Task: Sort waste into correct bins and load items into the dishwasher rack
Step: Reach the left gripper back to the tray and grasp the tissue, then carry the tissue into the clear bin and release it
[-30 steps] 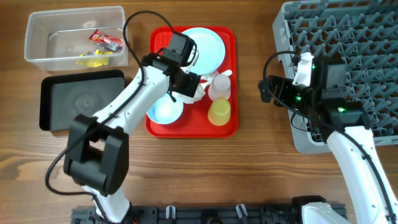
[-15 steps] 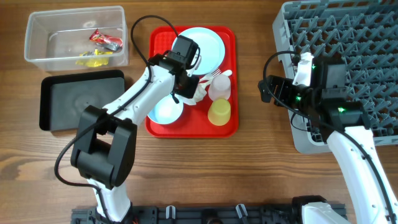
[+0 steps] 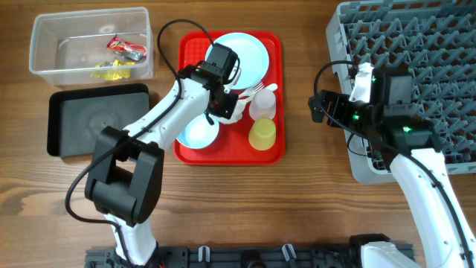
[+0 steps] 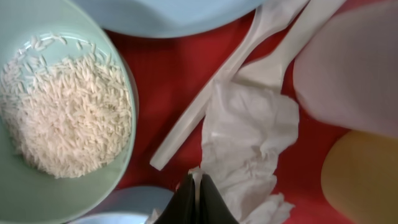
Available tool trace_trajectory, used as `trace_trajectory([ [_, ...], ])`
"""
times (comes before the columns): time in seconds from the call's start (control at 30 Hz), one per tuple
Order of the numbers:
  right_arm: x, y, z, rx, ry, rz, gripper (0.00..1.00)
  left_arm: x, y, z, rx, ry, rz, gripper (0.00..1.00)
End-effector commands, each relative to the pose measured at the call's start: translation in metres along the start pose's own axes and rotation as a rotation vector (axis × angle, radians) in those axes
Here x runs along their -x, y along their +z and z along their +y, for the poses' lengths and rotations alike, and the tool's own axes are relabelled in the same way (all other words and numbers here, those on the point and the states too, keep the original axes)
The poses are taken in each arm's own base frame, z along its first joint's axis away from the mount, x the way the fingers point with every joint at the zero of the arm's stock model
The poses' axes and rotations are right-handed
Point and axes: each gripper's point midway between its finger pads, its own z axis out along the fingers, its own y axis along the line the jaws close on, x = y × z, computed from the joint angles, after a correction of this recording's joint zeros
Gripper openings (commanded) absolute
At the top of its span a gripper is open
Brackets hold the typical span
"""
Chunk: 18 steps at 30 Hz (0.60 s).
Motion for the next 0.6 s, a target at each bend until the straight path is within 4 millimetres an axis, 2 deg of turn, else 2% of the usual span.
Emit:
trace_trajectory([
  [0.0,0.005,0.001,-0.002,-0.008,0.010,-0.004,1.00,0.020,-0.042,-0.002,-0.007,0.007,-0.078,0.04],
  [0.23,0.004,0.001,-0.002,-0.008,0.010,-0.003,1.00,0.051,-0.122,-0.005,-0.038,-0.007,-0.274,0.04],
  [0.33,0.004,0.001,-0.002,-0.008,0.010,-0.002,1.00,0.058,-0.145,0.005,-0.029,-0.026,-0.344,0.04],
  [0.43,0.004,0.002,-0.002,-0.009,0.011,0.000,1.00,0.061,-0.157,0.043,0.059,-0.094,-0.384,0.04],
  [0.57,0.004,0.002,-0.002,-0.008,0.011,0.000,1.00,0.066,-0.158,0.109,0.164,-0.221,-0.421,0.04],
])
